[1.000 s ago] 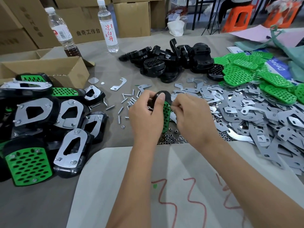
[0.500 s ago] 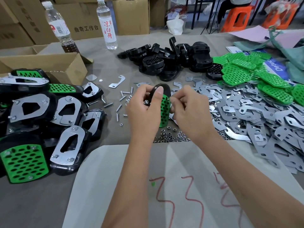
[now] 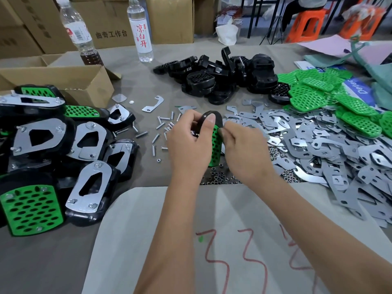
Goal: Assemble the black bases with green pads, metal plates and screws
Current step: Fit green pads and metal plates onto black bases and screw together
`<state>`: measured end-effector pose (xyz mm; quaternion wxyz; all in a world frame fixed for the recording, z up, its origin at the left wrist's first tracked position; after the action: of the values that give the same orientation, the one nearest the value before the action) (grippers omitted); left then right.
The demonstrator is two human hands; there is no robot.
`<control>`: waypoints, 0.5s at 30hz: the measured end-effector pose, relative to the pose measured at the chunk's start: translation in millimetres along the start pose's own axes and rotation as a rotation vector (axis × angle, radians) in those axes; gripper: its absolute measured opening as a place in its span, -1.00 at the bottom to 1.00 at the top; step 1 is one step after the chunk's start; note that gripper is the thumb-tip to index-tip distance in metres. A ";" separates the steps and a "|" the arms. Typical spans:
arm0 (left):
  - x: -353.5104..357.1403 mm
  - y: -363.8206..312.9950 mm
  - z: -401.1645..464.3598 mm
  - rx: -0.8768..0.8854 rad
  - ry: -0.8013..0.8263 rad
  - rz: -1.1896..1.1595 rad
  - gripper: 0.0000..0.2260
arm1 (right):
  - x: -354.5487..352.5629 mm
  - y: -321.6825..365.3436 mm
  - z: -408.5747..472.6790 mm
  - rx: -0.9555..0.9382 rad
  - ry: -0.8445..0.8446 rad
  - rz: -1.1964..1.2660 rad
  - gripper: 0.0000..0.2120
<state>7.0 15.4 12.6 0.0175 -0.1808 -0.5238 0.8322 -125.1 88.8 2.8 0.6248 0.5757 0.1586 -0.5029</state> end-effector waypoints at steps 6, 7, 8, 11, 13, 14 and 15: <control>-28.5 5.4 -3.3 -0.014 -0.165 -0.059 -0.82 | 17.2 -4.2 5.6 0.054 0.255 0.556 -0.59; -41.2 14.9 -3.1 -0.069 -0.244 -0.082 -0.82 | 13.9 -2.0 9.0 0.021 0.252 0.480 -0.61; -53.4 26.0 -4.3 -0.139 -0.326 -0.108 -0.82 | 12.8 2.3 11.5 -0.030 0.249 0.292 -0.64; -66.0 66.1 -12.2 -0.410 -0.471 -0.378 -0.78 | 39.5 15.8 7.6 -0.097 0.407 -0.303 -0.79; -55.7 82.5 -18.4 -0.552 -0.463 -0.534 -0.70 | 50.7 20.8 6.4 -0.104 0.454 -0.386 -0.79; -51.1 85.4 -19.7 -0.585 -0.440 -0.563 -0.65 | 51.3 24.2 7.2 -0.111 0.449 -0.376 -0.82; -47.3 85.4 -19.9 -0.598 -0.415 -0.581 -0.61 | 51.5 27.9 8.0 -0.129 0.446 -0.374 -0.84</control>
<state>71.2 -16.2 -56.8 0.0921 0.1466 -0.7622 0.6237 -82.7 54.0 -19.4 0.5062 0.5920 0.4271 -0.4592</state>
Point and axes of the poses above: each hand's wrist, its own z-axis towards the middle knuckle, its own x-axis out of the palm, y = z × x, the point moved 10 cm from there along z, towards the middle knuckle, and after that the axes turned 7 degrees about y, right-handed, at the moved point
